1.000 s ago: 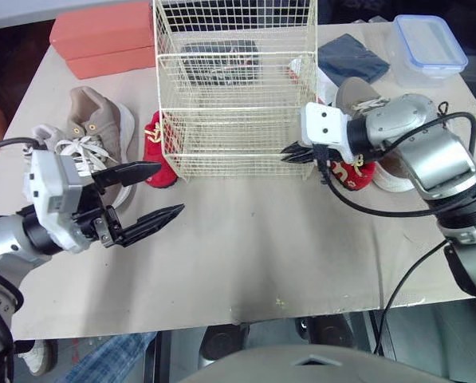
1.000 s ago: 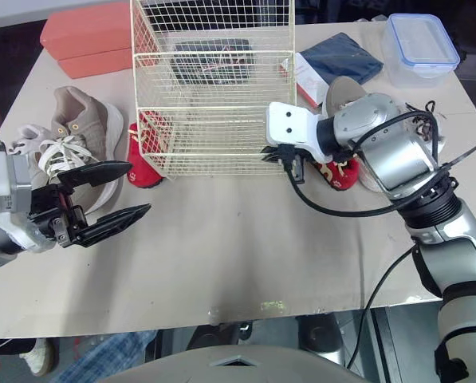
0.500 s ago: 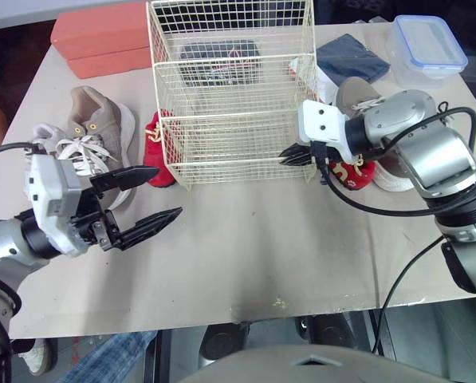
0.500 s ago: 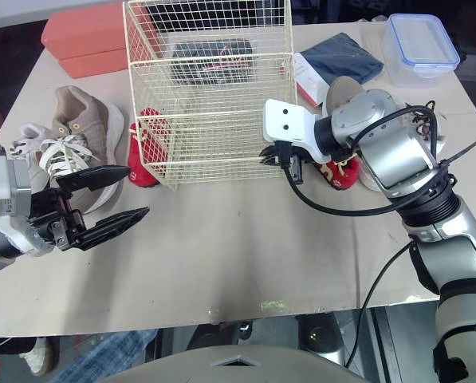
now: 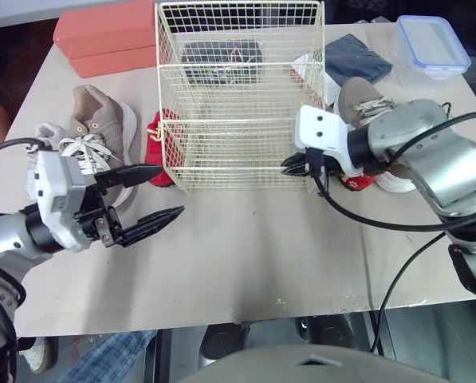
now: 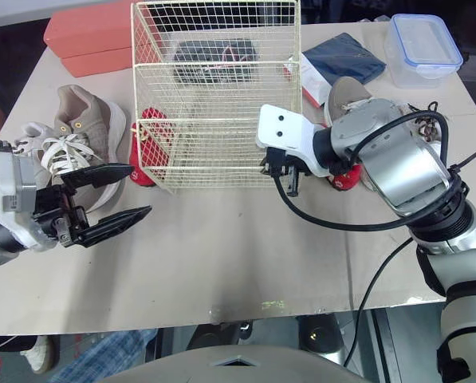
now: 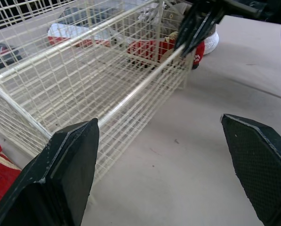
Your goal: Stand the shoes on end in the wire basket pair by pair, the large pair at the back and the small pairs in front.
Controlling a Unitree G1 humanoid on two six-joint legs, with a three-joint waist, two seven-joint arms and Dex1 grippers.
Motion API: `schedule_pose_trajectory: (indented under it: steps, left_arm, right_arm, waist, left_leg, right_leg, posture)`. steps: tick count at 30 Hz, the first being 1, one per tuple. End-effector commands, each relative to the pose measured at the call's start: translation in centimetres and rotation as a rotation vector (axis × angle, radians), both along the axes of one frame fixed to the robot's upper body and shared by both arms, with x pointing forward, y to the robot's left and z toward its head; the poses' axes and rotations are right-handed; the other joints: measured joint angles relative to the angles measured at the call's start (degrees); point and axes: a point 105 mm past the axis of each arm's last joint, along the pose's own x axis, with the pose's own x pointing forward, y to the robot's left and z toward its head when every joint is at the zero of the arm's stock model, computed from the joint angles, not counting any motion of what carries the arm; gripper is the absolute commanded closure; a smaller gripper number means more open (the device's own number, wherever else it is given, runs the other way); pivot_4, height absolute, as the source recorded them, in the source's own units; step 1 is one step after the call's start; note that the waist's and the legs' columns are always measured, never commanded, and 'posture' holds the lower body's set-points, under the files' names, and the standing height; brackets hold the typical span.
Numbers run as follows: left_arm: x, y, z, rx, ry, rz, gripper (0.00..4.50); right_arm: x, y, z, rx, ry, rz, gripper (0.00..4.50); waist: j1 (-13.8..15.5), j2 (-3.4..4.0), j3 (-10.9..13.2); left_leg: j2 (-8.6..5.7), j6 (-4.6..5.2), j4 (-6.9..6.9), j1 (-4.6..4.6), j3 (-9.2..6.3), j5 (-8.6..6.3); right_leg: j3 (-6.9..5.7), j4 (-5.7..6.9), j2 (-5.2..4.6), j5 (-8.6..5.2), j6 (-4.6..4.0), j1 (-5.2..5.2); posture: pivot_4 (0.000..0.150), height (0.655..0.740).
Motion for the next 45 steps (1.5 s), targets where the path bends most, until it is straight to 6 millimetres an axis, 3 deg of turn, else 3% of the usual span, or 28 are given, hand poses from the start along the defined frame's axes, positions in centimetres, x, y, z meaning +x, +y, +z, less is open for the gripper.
schedule_pose_trajectory:
  steps: [1,13,16,20,21,24,27,32,38,45]
  left_arm:
    - [0.0,0.0,0.4,0.017,-0.022,-0.019,0.0]
    - [0.1,0.0,0.3,0.022,-0.017,-0.035,0.0]
    - [0.1,0.0,0.3,0.018,-0.018,-0.036,0.0]
    - [0.0,-0.2,0.7,-0.008,-0.022,-0.046,0.0]
    - [-0.1,-0.3,0.8,-0.013,-0.023,-0.049,0.0]
    - [-0.2,-0.7,0.9,-0.018,-0.015,-0.07,0.0]
    - [-0.5,-1.5,1.4,-0.039,-0.015,-0.107,0.0]
    - [-1.0,-4.1,3.9,-0.073,-0.051,-0.221,0.0]
    - [-1.3,-6.8,5.4,-0.032,-0.024,-0.302,0.0]
    - [-1.0,-8.0,6.1,0.038,-0.015,-0.316,0.0]
  right_arm:
    - [-0.6,0.0,1.6,0.047,-0.054,-0.025,4.46]
    - [-0.6,0.0,1.6,0.047,-0.113,-0.007,4.46]
    - [-0.4,-0.4,2.1,0.071,-0.119,-0.009,3.75]
    - [-0.4,-1.5,3.1,0.121,-0.128,-0.026,2.05]
    - [-0.6,-1.8,3.4,0.133,-0.124,-0.027,1.39]
    - [-1.1,-2.6,4.2,0.176,-0.109,-0.035,0.21]
    - [-1.3,-3.7,5.2,0.259,-0.081,-0.082,0.1]
    - [1.4,-10.1,6.0,0.37,-0.151,-0.408,0.1]
    - [2.2,-17.7,3.3,0.395,-0.174,-0.735,0.1]
    - [1.2,-21.3,0.1,0.397,-0.1,-0.91,0.1]
  waist:
    - [-0.1,0.0,0.0]
    - [-0.1,0.0,0.0]
    - [-0.1,-0.01,0.0]
    - [-0.1,-0.02,0.0]
    - [0.0,-0.01,0.0]
    - [0.0,-0.02,0.0]
    - [0.0,-0.02,0.0]
    - [0.9,-0.13,-0.1]
    - [1.4,-0.11,-0.1]
    - [0.5,-0.08,-0.1]
  left_leg:
    - [0.0,0.0,0.0,0.0,0.0,0.0]
    - [0.0,0.0,0.0,0.0,0.02,0.0]
    - [0.0,0.0,0.0,0.0,0.02,0.0]
    - [0.0,0.0,0.01,0.0,0.02,0.0]
    - [0.0,0.01,0.01,0.0,0.02,0.0]
    - [0.0,0.01,0.01,0.0,0.01,0.0]
    - [0.0,0.01,0.01,0.0,0.02,0.0]
    - [0.0,0.01,0.04,0.0,-0.02,0.0]
    - [-0.02,0.02,0.15,0.04,0.07,0.0]
    - [0.03,0.04,0.25,0.14,0.23,0.01]
  right_leg:
    - [0.0,0.01,0.0,0.0,0.0,-0.01]
    - [0.01,0.03,0.0,0.0,0.0,-0.02]
    - [0.01,0.02,0.01,0.0,0.0,-0.02]
    - [0.01,0.03,0.0,0.0,0.0,-0.02]
    - [0.01,0.03,0.0,0.0,0.0,-0.01]
    - [0.0,0.03,0.01,0.0,0.0,-0.01]
    - [0.02,0.03,0.01,0.0,0.0,-0.01]
    - [-0.04,0.05,-0.02,0.0,0.0,0.05]
    - [0.0,0.09,-0.02,0.01,0.01,0.13]
    - [0.12,0.24,0.11,0.01,0.01,0.16]
  posture:
    - [0.15,0.74]
    - [0.15,0.74]
    - [0.15,0.74]
    - [0.15,0.74]
    - [0.15,0.74]
    - [0.15,0.74]
    - [0.15,0.74]
    - [0.15,0.74]
    - [0.15,0.74]
    - [0.15,0.74]
